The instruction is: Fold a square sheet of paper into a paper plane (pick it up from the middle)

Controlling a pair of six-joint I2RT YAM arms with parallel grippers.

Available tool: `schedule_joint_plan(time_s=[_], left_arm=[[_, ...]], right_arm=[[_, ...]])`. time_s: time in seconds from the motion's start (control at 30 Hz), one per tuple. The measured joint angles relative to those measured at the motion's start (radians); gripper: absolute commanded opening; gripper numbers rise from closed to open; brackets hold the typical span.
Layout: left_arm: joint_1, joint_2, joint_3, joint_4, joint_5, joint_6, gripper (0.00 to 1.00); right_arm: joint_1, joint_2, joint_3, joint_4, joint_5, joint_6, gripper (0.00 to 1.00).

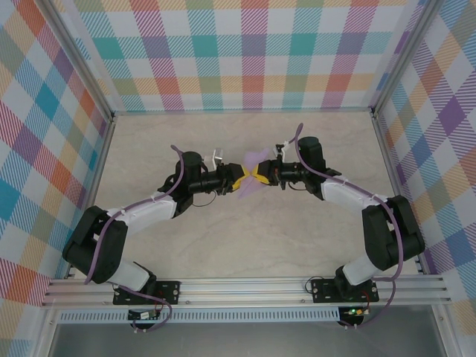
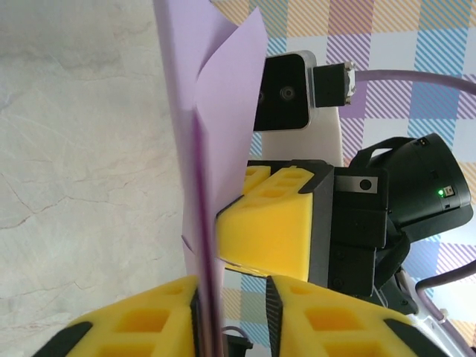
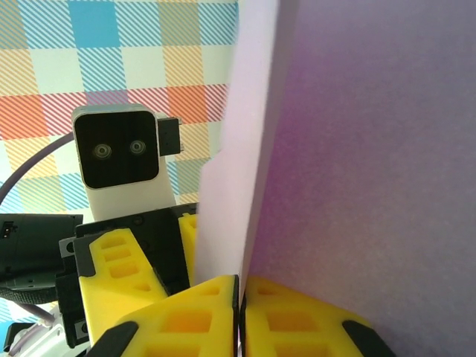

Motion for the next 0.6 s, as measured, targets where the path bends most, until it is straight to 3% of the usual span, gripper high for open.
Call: schedule_joint_plan(time_s=[0.1, 0.3, 0.43, 0.6], left_arm=[[0.0, 0.0, 0.0, -0.007, -0.002, 0.012, 0.14], [0.0, -0.013, 0.004, -0.127, -0.024, 0.09, 0.08], [-0.001, -0.043, 0.082, -0.421, -0.114, 0.246, 0.08], [-0.025, -0.056, 0.294, -0.895, -0.437, 0.487, 0.09]], right_arm=[[0.0, 0.0, 0.0, -0.008, -0.005, -0.006, 0.17], [0.0, -0.008, 0.003, -0.093, 0.014, -0.062, 0.49], [-0.001, -0.08, 0.021, -0.297, 0.139, -0.182, 0.65], [-0.001, -0.217, 0.031, -0.483, 0.331, -0.314, 0.77]])
